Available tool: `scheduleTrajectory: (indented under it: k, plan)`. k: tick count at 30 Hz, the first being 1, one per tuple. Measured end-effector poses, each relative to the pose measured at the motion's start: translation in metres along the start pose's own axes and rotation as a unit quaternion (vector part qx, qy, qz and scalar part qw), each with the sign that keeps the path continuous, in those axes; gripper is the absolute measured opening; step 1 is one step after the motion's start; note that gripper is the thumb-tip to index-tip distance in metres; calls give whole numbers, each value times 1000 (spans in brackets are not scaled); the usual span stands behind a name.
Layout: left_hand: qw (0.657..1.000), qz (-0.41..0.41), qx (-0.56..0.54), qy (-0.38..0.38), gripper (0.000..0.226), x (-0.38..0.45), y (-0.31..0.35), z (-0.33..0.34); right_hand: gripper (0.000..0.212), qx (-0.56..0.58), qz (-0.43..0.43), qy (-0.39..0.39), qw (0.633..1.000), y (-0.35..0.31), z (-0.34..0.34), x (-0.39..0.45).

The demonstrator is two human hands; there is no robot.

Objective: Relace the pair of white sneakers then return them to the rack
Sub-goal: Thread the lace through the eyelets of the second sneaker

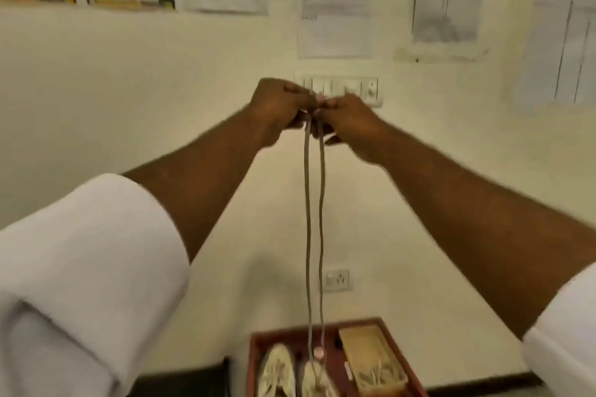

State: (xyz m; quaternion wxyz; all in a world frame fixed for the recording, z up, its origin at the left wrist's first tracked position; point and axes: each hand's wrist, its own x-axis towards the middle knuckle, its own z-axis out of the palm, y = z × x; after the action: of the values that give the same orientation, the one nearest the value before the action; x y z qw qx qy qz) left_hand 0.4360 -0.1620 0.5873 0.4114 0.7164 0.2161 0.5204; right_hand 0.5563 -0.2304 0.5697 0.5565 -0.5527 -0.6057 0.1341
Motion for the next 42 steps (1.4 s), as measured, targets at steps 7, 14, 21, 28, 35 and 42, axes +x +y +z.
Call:
scheduleTrajectory:
  k: [7,14,21,28,35,42]
  plan:
    - [973,-217,-69,-24,9,-179,-157,19,14,96,197,-147,964,133,59,-157]
    - [913,-399,73,-55,23,-304,-325,26,15,45,385,-155,909,301,123,-266]
    - [855,-338,314,-236,24,-306,-417,35,46,-212,305,-153,916,386,137,-271]
    - [869,-313,302,-236,38,-261,-490,87,31,-203,347,-132,906,472,146,-226]
    - [793,-311,446,-274,23,-236,-537,118,11,-133,426,-164,880,501,159,-214]
    - [805,-285,453,-256,21,-234,-544,118,17,51,475,-100,873,517,147,-217]
